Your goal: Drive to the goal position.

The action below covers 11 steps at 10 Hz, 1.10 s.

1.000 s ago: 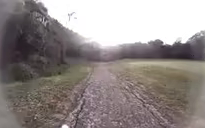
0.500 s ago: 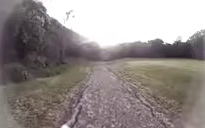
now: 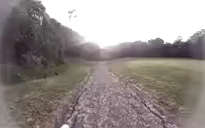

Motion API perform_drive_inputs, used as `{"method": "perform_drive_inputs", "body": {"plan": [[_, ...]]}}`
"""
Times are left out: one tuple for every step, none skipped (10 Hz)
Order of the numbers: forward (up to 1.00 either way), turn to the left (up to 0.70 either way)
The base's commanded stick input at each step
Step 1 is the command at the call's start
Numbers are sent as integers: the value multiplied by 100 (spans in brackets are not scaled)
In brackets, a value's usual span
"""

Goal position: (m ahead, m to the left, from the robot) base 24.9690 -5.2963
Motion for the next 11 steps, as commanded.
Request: {"method": "perform_drive_inputs", "body": {"plan": [[50, 8], [50, 2], [50, 8], [50, 1], [50, 3], [50, 4], [50, 0], [50, 0], [50, 0], [50, 0], [50, 2]]}}
